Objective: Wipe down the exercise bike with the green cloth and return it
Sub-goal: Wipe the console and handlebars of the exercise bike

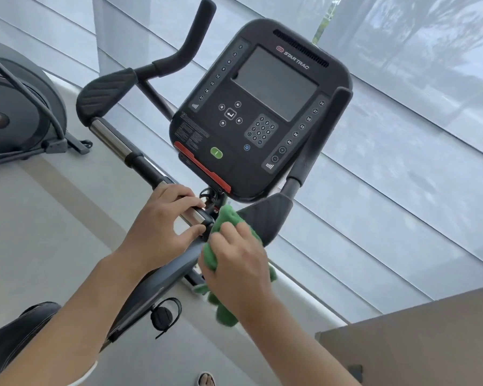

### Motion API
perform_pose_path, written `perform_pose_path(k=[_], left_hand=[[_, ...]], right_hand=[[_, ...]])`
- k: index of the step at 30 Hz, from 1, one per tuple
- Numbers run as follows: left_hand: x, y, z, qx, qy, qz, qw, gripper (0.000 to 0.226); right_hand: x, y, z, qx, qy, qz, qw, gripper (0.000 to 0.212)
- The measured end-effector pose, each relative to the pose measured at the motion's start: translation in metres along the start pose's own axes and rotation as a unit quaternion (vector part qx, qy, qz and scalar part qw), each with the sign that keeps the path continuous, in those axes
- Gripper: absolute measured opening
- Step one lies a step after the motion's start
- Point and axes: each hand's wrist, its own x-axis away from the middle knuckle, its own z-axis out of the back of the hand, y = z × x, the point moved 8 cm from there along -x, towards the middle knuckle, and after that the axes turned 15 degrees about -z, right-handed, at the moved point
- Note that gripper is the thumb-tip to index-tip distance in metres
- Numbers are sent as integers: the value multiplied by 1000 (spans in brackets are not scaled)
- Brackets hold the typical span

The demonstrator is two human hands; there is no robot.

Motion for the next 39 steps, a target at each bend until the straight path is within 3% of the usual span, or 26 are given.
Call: perform_pose_path(k=[3,8,13,18,23,29,35,39], left_hand=[[1,-1,1,2,0,4,1000,45],[1,6,3,-4,-17,22,1000,45],[-4,21,6,11,-39,46,998,38],[-14,41,1,55,-45,53,996,32],[-32,57,-10,87,-41,28,995,27],[-61,75,-33,107,-47,9,993,27],[-105,91,-58,93,-47,-1,995,27],[-125,90,-68,80,-16,18,997,29]], right_hand=[[0,9,5,2,29,56,998,24],[-82,84,29,2,66,-153,986,29],[-134,118,34,7,52,-186,981,31],[-120,117,39,-27,50,-231,971,32],[-42,94,38,-47,10,-150,987,24],[-20,138,54,-140,-122,-119,975,29],[-63,175,101,-203,-41,-139,968,20],[-101,188,141,-221,26,-107,969,15]])
